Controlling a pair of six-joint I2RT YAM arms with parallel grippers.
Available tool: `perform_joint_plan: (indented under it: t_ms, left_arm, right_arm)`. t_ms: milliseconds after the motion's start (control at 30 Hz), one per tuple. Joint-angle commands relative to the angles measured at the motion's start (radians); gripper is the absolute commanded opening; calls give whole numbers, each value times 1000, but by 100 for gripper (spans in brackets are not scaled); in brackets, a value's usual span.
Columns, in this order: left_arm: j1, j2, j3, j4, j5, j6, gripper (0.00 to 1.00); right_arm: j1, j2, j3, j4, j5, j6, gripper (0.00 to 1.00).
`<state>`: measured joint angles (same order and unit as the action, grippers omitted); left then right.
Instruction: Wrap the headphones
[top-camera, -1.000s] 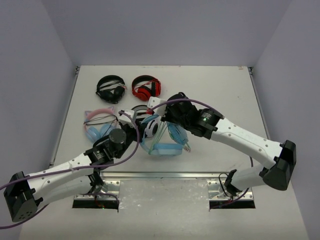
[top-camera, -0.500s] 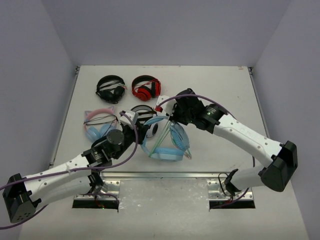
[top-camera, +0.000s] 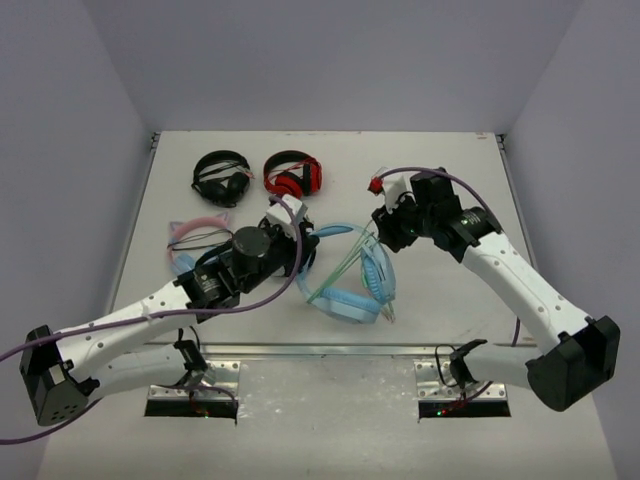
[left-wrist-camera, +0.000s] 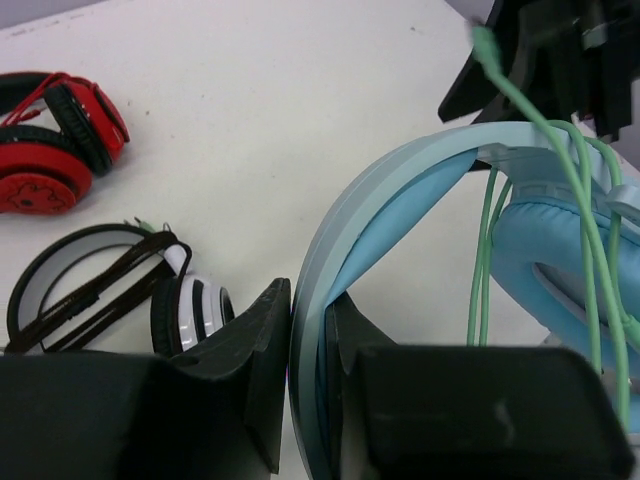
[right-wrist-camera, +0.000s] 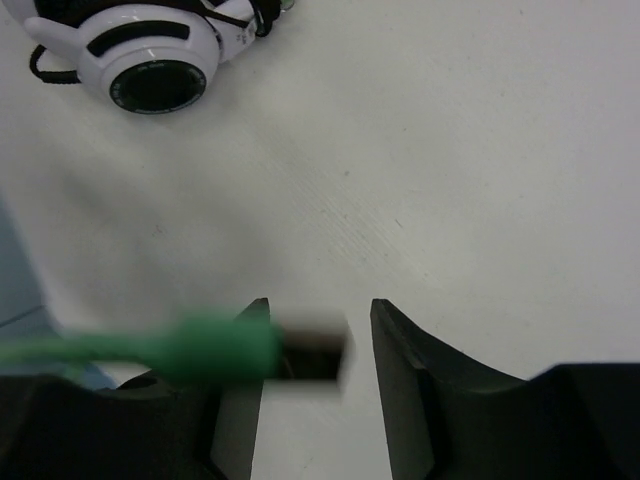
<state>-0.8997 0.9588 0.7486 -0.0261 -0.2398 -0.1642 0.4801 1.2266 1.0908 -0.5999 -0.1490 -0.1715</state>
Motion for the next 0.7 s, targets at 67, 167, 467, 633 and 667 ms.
perform_joint_plan:
  t_ms: [67,167,467,633,667]
  left_arm:
    - [77,27,188,48,146,23,0]
    - [134,73,239,28,218,43,0]
    - [209,280,414,-116,393,158,0]
    - [209,347,439,-179,353,247,0]
    - [208,359,437,-176,361,250,0]
  right_arm:
    - [-121,-10,-78,77,-24,156,47]
    - [-185,-3,-86,87,-38,254,49]
    - [-474,34,-69,20,-4,567,70]
    - [-515,-120,-34,57,-73,625,70]
    - [-515,-134,-14,48,-75,633,70]
